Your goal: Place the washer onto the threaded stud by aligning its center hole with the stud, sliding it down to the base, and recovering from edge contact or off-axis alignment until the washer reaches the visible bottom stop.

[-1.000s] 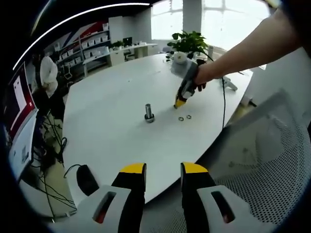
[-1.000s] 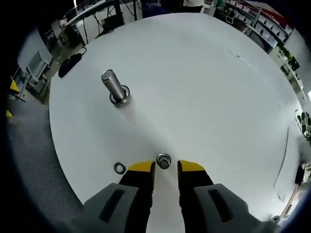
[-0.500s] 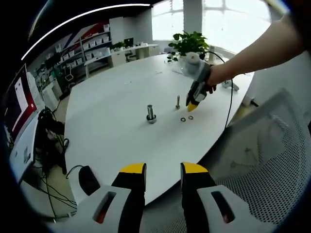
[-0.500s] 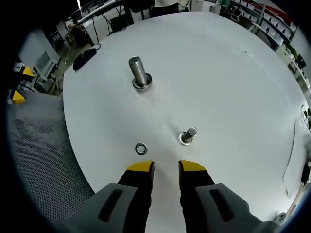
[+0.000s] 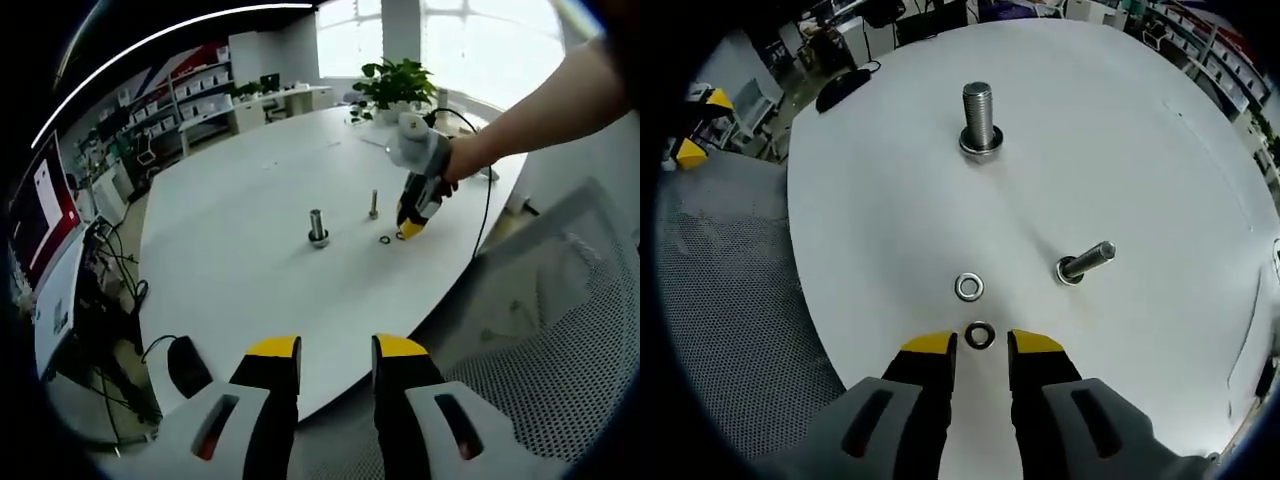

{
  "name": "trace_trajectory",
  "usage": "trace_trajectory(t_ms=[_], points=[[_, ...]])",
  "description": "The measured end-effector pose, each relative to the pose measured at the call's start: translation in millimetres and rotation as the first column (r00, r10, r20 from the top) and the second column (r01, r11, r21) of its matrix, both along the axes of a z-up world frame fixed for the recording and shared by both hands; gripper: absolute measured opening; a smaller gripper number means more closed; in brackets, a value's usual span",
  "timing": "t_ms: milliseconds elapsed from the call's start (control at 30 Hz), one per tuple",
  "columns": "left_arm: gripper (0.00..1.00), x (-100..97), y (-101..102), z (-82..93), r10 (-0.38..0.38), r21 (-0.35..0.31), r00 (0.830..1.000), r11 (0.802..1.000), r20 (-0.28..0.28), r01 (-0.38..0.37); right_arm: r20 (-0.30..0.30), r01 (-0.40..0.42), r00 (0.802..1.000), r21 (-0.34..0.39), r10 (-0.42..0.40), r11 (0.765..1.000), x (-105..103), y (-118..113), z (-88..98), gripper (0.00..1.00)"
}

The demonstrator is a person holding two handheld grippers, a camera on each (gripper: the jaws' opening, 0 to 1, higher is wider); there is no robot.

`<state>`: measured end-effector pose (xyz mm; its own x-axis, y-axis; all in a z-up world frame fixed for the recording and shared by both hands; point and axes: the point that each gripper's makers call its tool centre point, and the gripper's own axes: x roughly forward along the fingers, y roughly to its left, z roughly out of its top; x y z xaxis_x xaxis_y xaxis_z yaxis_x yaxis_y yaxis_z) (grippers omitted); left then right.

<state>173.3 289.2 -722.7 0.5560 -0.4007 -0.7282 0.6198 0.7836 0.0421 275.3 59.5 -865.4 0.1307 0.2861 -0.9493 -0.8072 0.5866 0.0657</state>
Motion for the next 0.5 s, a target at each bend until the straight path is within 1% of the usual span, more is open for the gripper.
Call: trace_trajectory(t_ms=[133,200,233,267,300,400,433,500], points=[[0.27,-0.1,2.2,-3.4,0.003,0.023,1.0,1.0,-0.005,-0.003,0.007,-0.019,1.0,0.001,0.019,1.0,1.8,-1.3,-2.8,0.22],[0.27,0.0,2.5,-3.6,0.002,0.027,1.0,1.0,-0.003,-0.002,0.004,0.004,1.0,0.018,-0.004,1.0,4.1,-0.3,-1.8,0.23],[0.27,0.4,3.2,-4.1,0.003,0.029,1.0,1.0,-0.003,-0.003,0.003,0.0,1.0,0.018,0.0,1.0,3.6,0.4,-1.8,0.23],[0.27,1.1,5.1,-4.6,0.012,0.033,1.0,0.999,-0.004,-0.012,0.006,-0.016,1.0,0.016,0.015,1.0,3.5,1.3,-1.8,0.23],[0.27,2.3,8.0,-4.9,0.028,0.038,1.0,0.999,-0.006,-0.027,0.018,-0.068,0.998,-0.004,0.068,0.998,3.3,0.6,-2.2,0.22],[0.27,4.0,10.2,-4.0,0.043,0.041,0.999,0.998,0.0,-0.043,0.053,-0.16,0.985,-0.041,0.162,0.986,1.0,-0.2,-1.7,0.21],[0.27,4.0,11.5,-4.6,0.048,0.048,0.999,0.998,0.001,-0.048,0.062,-0.175,0.982,-0.048,0.178,0.983,0.7,-0.3,-2.1,0.21],[0.27,3.1,11.9,-7.3,0.047,0.06,0.999,0.997,-0.008,-0.046,0.058,-0.168,0.984,-0.044,0.171,0.985,1.1,-0.1,-1.8,0.21]])
